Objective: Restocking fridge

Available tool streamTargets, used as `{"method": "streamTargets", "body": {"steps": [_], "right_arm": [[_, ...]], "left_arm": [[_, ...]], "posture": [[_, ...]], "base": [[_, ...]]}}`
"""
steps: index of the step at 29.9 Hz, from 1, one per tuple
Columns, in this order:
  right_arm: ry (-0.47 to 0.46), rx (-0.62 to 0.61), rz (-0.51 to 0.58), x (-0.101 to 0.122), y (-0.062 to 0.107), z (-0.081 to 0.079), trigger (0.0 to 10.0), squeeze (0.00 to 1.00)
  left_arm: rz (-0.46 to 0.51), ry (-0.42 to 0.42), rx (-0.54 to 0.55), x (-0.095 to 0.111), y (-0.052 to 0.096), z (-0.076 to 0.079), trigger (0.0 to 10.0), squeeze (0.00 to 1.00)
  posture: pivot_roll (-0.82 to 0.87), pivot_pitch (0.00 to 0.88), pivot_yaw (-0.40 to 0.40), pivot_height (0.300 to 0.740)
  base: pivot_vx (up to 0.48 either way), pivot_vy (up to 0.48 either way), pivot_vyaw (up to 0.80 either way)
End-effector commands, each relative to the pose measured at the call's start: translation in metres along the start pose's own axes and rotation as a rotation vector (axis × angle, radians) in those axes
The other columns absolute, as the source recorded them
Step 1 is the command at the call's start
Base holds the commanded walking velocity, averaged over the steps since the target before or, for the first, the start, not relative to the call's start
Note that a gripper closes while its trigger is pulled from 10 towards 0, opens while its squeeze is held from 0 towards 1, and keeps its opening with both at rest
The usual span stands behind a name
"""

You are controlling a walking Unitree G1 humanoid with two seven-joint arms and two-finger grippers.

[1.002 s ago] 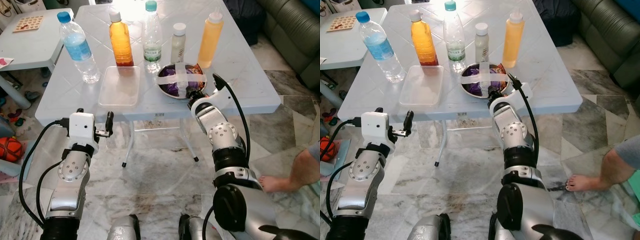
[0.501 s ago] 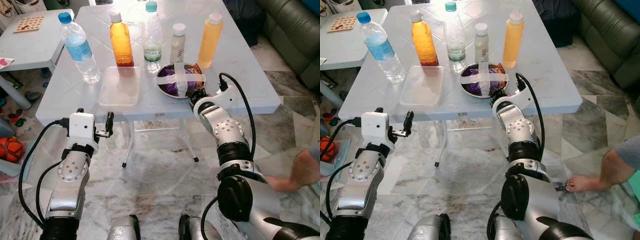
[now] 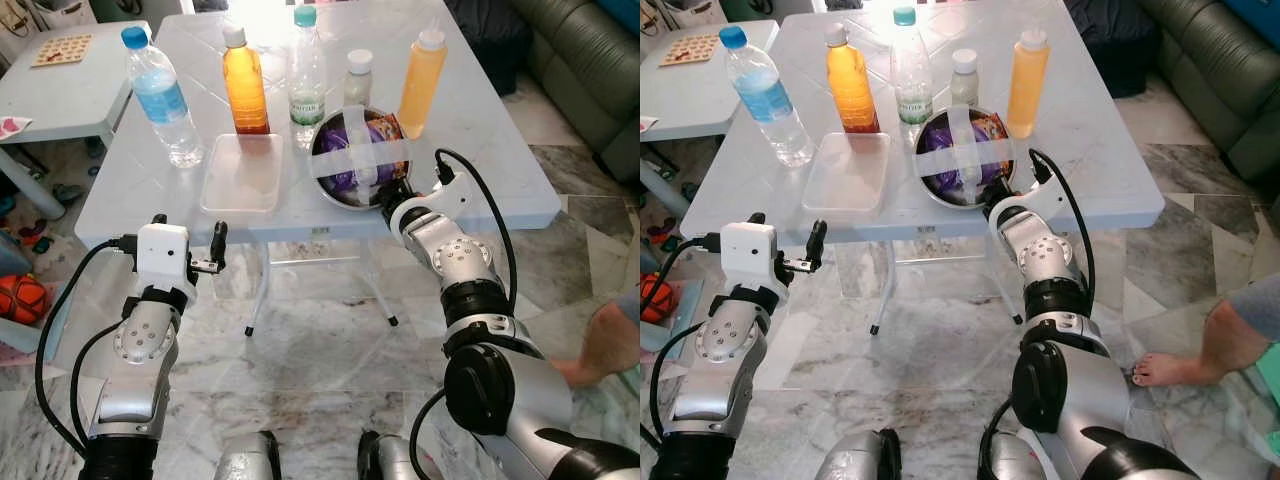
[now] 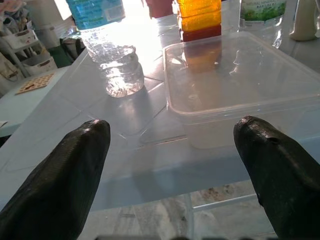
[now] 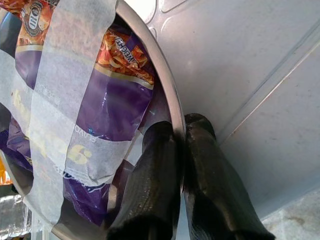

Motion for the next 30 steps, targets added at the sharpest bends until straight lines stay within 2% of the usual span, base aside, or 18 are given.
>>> {"method": "streamTargets", "body": {"steps": [1, 6, 13, 15, 21, 22, 24, 30], "right_arm": [[0.010, -0.139, -0.033, -0.012, 0.000, 0.038, 0.0, 0.00], [-0.008, -0.147, 0.049, 0.007, 0.002, 0.036, 0.0, 0.00], [-0.004, -0.152, 0.108, 0.011, 0.010, 0.034, 0.0, 0.00], [0.011, -0.123, 0.147, 0.013, 0.019, 0.032, 0.0, 0.00], [0.056, -0.038, 0.145, 0.007, 0.038, 0.025, 0.0, 0.00], [0.068, -0.034, 0.144, 0.006, 0.041, 0.027, 0.0, 0.00], [0.105, 0.019, 0.145, 0.006, 0.052, 0.031, 0.0, 0.00], [0.165, 0.058, 0.162, 0.011, 0.073, 0.040, 0.0, 0.00]], "left_arm": [[0.001, -0.009, 0.010, 0.001, 0.001, -0.003, 10.0, 0.00], [0.011, -0.006, 0.016, 0.003, -0.002, -0.003, 10.0, 0.00], [0.018, 0.003, 0.020, 0.004, -0.004, -0.001, 10.0, 0.00], [0.018, 0.012, 0.021, 0.003, -0.004, 0.000, 10.0, 0.00], [-0.027, 0.009, 0.082, -0.006, -0.004, -0.004, 10.0, 0.00], [-0.038, -0.006, 0.098, -0.008, -0.003, -0.005, 10.0, 0.00], [-0.093, 0.026, 0.113, -0.019, -0.004, -0.003, 10.0, 0.00], [-0.129, 0.052, 0.123, -0.029, -0.003, -0.001, 10.0, 0.00]], "posture": [[0.08, 0.133, 0.074, 0.740], [0.08, 0.120, 0.066, 0.740], [0.06, 0.099, 0.056, 0.740], [0.06, 0.093, 0.056, 0.740], [0.04, 0.069, 0.068, 0.740], [0.04, 0.069, 0.068, 0.740], [0.03, 0.046, 0.075, 0.740], [0.01, 0.017, 0.077, 0.740]], "base": [[0.000, 0.000, 0.00], [0.000, 0.000, 0.00], [0.000, 0.000, 0.00], [0.000, 0.000, 0.00], [0.000, 0.000, 0.00], [0.000, 0.000, 0.00], [0.000, 0.000, 0.00], [-0.057, 0.000, 0.00]]}}
Point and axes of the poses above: a point about 5 cm out from each wrist's last joint towards the gripper, its own y axis pointing back from the gripper into the wrist, its own x axis along the axis of the wrist's last joint, z = x × y, the point moved 6 cm from there along -y, pointing out of the wrist towards the gripper, and after that the axes turned 10 degrees about -y, right-handed, at the moved point
